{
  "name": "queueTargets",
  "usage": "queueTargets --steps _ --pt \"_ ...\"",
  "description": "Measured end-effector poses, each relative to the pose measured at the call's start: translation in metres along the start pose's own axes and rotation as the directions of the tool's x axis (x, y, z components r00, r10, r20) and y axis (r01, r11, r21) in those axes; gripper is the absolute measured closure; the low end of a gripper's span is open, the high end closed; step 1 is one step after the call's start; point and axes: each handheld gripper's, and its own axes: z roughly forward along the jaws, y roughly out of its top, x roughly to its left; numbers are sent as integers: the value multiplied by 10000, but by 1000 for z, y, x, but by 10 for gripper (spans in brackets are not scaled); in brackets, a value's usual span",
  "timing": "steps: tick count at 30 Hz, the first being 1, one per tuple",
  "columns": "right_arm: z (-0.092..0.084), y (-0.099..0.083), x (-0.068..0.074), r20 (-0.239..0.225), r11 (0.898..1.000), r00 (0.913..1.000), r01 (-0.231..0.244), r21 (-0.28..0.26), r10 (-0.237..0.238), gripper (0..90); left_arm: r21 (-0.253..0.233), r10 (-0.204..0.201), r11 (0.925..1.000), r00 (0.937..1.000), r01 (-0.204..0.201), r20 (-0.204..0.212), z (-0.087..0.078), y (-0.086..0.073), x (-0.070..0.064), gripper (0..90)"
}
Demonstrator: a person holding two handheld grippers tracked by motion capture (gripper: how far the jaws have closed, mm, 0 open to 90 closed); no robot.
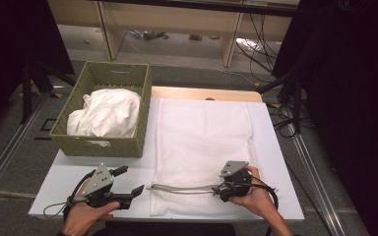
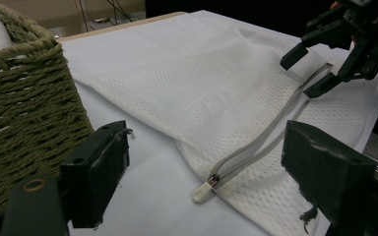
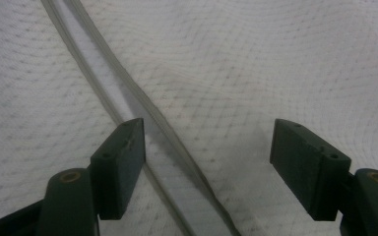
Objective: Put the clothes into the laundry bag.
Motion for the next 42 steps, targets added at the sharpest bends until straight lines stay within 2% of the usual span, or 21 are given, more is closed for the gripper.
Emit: queueTargets --steps 4,7,8,9,10,12,13,14,19,20,21,23,24,26,31,32,34,37,38,41,42 --pt "12 8 -5 177 9972 9983 547 506 -557 337 102 -12 9999 10000 13 -87 -1 0 0 177" --pt "17 16 -11 564 9974 9977 332 646 -368 523 115 19 9999 9999 -18 -99 -2 0 0 178" --pt "18 17 -14 696 9961 9959 524 714 -573 606 119 31 9999 9999 -30 -105 -2 0 0 179" --pt "20 19 -18 501 9941 9947 869 654 -903 666 122 30 9999 9999 -28 -117 -2 1 0 180" --pt "20 20 -18 715 9955 9952 623 719 -675 704 54 -8 10000 9999 9 -129 -2 1 0 180" --pt "20 22 -20 663 9955 9964 479 819 -534 760 233 -3 9997 10000 5 -53 -3 3 2 190" --pt "20 22 -22 667 9944 9950 694 795 -748 786 288 -21 9996 10000 22 -40 -4 4 3 202" --pt "19 22 -24 717 9953 9946 701 668 -748 809 436 144 9990 9998 -139 -120 -6 7 5 211" --pt "15 25 -27 779 9969 9948 612 489 -648 882 369 -218 9990 9983 238 -541 -11 17 14 211" --pt "15 26 -27 809 9973 9949 566 464 -602 888 447 -266 9986 9976 295 -642 -13 20 15 212" --pt "13 29 -29 933 9943 9913 877 604 -931 892 409 -302 9986 9970 332 -709 -15 23 17 212" --pt "11 31 -30 898 9980 9943 551 296 -576 893 351 -208 9991 9964 237 -816 -20 32 23 211" --pt "11 32 -32 883 9973 9935 708 201 -723 893 311 -435 9984 9946 467 -941 -22 36 24 211" --pt "7 35 -34 1094 9965 9905 825 114 -832 893 306 -394 9986 9933 430 -1084 -25 47 33 211" --pt "-3 41 -37 1406 9960 9870 831 -339 -776 893 820 -263 9958 9855 405 -1676 -27 80 70 194" --pt "-4 41 -35 1472 9972 9872 665 -353 -606 893 998 -215 9942 9825 405 -1850 -26 88 82 195" --pt "-5 42 -36 1409 9950 9865 902 -441 -832 893 1204 -81 9920 9704 383 -2415 -23 103 107 195" --pt "-7 44 -35 1345 9947 9873 916 -478 -844 893 1586 -126 9855 9582 602 -2859 -9 121 146 181" --pt "-8 44 -36 1503 9931 9840 1043 -535 -952 893 1839 -95 9808 9580 648 -2867 -4 126 158 169" --pt "-10 45 -37 1337 9940 9878 891 -635 -800 893 1759 -243 9806 9438 867 -3297 15 143 178 166" --pt "-11 45 -37 1326 9945 9888 788 -686 -692 893 1771 -291 9798 9433 923 -3306 23 147 181 164"
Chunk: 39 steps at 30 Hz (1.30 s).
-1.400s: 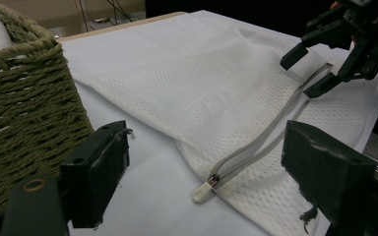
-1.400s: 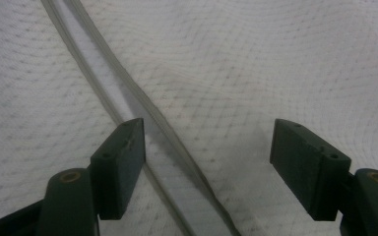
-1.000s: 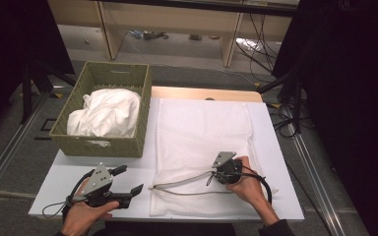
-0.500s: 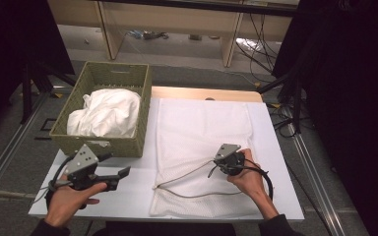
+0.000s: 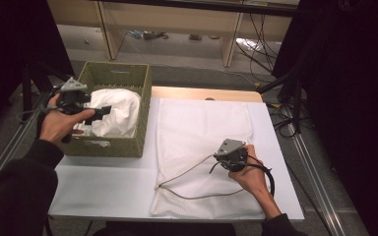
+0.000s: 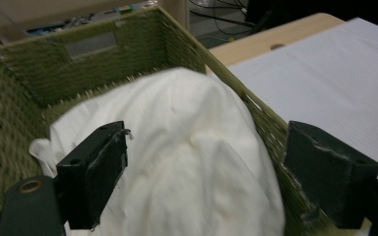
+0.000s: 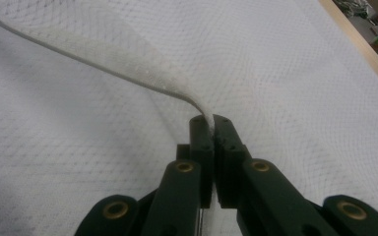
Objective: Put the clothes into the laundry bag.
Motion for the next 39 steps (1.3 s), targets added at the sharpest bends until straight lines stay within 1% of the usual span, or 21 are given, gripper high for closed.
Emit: queueTargets --steps 2,5,7,9,11,13,14,16,18,19,21,22,23,25,28,30,33,36,37,38,39 --pt "-1 1 -1 -7 9999 10000 80 -63 -80 893 597 639 9961 9974 -657 319 16 9 1 156" --pt "-4 2 -1 -70 9998 9999 108 -156 -109 893 1068 696 9911 9938 -788 872 46 11 -5 156" --pt "-5 3 -1 15 9995 9999 157 -288 -156 893 1518 1394 9766 9859 -1523 928 61 9 -12 170" --pt "-7 3 -1 -119 9992 9996 262 -303 -266 892 2033 1225 9695 9891 -1367 812 76 4 -19 168" --pt "-8 3 -1 -104 9981 9988 472 -388 -476 892 2224 2037 9510 9763 -2151 732 86 0 -21 173" --pt "-9 2 0 -127 9993 9997 214 -312 -219 891 2057 2470 9455 9677 -2522 513 88 -2 -18 210" --pt "-10 2 2 -118 9996 9999 -15 -268 12 891 2067 2212 9529 9748 -2222 281 88 -2 -15 212" --pt "-9 1 1 -159 9991 9995 271 -316 -277 891 2532 2206 9473 9727 -1963 -713 84 -2 -6 195" --pt "-9 1 0 -201 9989 9991 357 -317 -364 891 2756 2357 9427 9599 -1880 -1516 84 -4 5 151" --pt "-8 1 0 -190 9990 9993 322 -305 -328 890 2809 1836 9511 9664 -1284 -1799 84 -7 9 151" --pt "-8 1 1 -230 9996 9995 212 -208 -217 889 3144 1016 9475 9875 -590 -1208 91 -12 20 153" --pt "-8 1 2 -213 9998 9997 134 -173 -138 889 3551 299 9348 9947 69 -981 95 -17 21 146" --pt "-8 1 2 -206 9998 9997 130 -170 -133 888 3821 -284 9219 9949 635 -970 99 -18 19 142" --pt "-8 1 2 -233 9998 9997 109 -185 -114 888 3673 -214 9285 9952 551 -951 107 -21 21 74" --pt "-8 2 3 -270 9996 9994 199 -201 -204 887 3908 -250 9197 9990 378 -378 122 -27 20 0" --pt "-7 2 3 -306 9995 9992 245 -220 -252 886 3777 -231 9252 9990 355 -374 130 -29 17 0" --pt "-7 1 3 -326 9994 9991 278 -195 -284 885 4062 -673 9093 9953 899 -696 137 -31 18 0" --pt "-8 1 2 -257 9992 9992 314 -257 -321 884 4243 -252 9017 9899 829 -1397 127 -19 27 279" --pt "-9 0 3 -270 9999 9996 57 -157 -61 884 4156 -284 9050 9875 912 -1550 123 -17 30 291" --pt "-8 0 1 -315 9993 9990 312 -210 -319 884 4125 -297 9061 9866 943 -1603 122 -18 33 282" --pt "-8 -1 2 -336 9999 9994 10 -122 -14 884 4226 -400 9005 9872 1026 -1545 122 -20 34 243"
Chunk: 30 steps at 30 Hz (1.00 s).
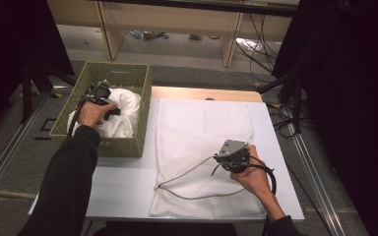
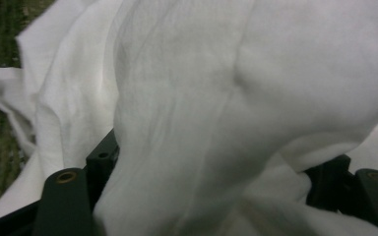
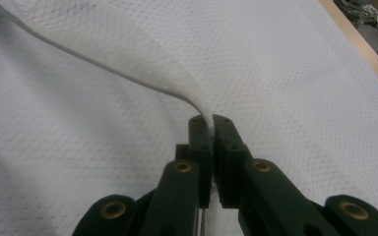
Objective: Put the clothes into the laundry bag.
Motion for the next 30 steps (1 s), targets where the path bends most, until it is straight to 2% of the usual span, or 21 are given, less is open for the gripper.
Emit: queueTargets --steps 3,4,6,7,9,10,11,12,13,14,17,18,19,21,23,24,25,26,27,29,30 --pt "-1 1 -1 7 9999 9999 105 -90 -105 883 3 -153 9999 9999 153 -26 12 -6 -1 67" --pt "-1 1 -1 84 9993 9994 344 -175 -343 882 91 -320 9995 9993 318 195 18 -10 -3 0" --pt "-1 1 0 -48 9997 9997 238 -61 -238 881 18 -541 9985 9978 541 376 23 -14 -5 0" --pt "-1 1 0 -51 9997 9997 226 -58 -226 882 -469 -716 9961 9955 746 619 31 -20 -7 0" --pt "0 1 0 -31 9994 9995 324 -120 -324 881 -404 -737 9961 9925 779 972 32 -19 -4 0" --pt "0 1 1 -8 9998 9998 200 -74 -200 882 -142 -965 9949 9845 996 1465 29 -19 -2 71" --pt "0 1 1 -31 9999 10000 90 -49 -90 882 -14 -1166 9929 9762 1189 1830 26 -19 -3 255" --pt "1 2 0 -81 9996 9996 276 -17 -276 881 49 -979 9951 9775 987 1867 24 -17 -5 341" --pt "1 3 0 -85 9997 9996 253 -26 -253 881 131 -525 9986 9802 509 1908 21 -15 -8 380" --pt "3 3 0 -33 9997 9997 251 -68 -252 881 156 -516 9987 9765 494 2091 20 -15 -12 404" --pt "3 3 0 -93 9998 9998 191 -32 -191 882 -240 106 9997 9704 -50 2414 17 -18 -8 419" --pt "3 4 -1 -119 9998 9998 189 -42 -189 882 -244 242 9995 9697 -188 2432 17 -19 -4 409" --pt "3 5 -1 -129 9998 9997 184 -55 -185 882 -364 209 9992 9753 -132 2200 17 -19 -3 385" --pt "4 5 -1 -43 9991 9992 406 -133 -407 881 -378 -16 9993 9893 72 1462 19 -18 -3 265" --pt "3 5 -1 -93 9993 9993 368 -22 -368 880 -331 -251 9991 9963 279 825 23 -17 -5 105" --pt "3 5 0 -114 9999 9998 139 -24 -139 880 -81 -476 9988 9964 483 695 24 -17 -4 54" --pt "2 5 -1 -115 9995 9995 294 -86 -295 880 -12 -766 9970 9945 769 714 27 -17 -3 29" --pt "2 4 0 -42 9995 9995 299 -131 -299 880 -97 -1491 9886 9864 1501 698 32 -19 -5 5" --pt "1 4 -1 -142 9993 9993 356 -76 -357 880 -111 -1666 9857 9830 1680 775 36 -20 -6 0" --pt "1 4 1 -145 9999 9998 111 15 -111 880 23 -1612 9869 9835 1616 822 42 -19 -9 0" --pt "2 4 0 -145 9994 9993 332 -65 -333 880 42 -1539 9880 9843 1541 870 43 -18 -10 0"
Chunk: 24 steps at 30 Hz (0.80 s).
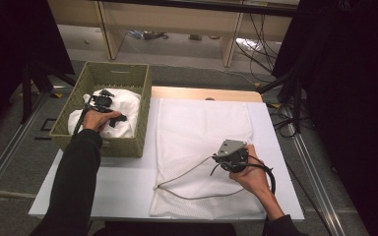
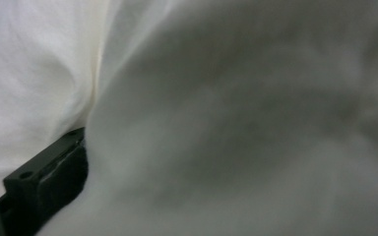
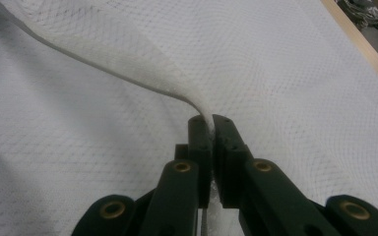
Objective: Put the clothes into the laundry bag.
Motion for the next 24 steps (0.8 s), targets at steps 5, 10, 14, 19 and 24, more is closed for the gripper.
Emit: queueTargets --steps 5,10,14,19,24 --pt "1 -1 -1 25 10000 10000 -41 -82 41 880 142 346 9992 9939 -362 1046 -13 0 0 366" --pt "0 0 -2 -23 9997 9998 -209 -140 208 879 -264 1133 9935 9810 -1105 1577 -16 -7 4 375" --pt "1 1 -1 -17 9998 9999 -106 -143 106 878 -685 786 9951 9903 -710 1148 -9 -10 6 173" --pt "0 1 0 -58 9998 9998 -198 -92 197 877 -653 738 9956 9923 -675 993 -7 -10 5 125" --pt "-1 0 -2 -13 9996 9998 -176 -235 176 876 -490 729 9964 9950 -697 676 -4 -4 5 191"
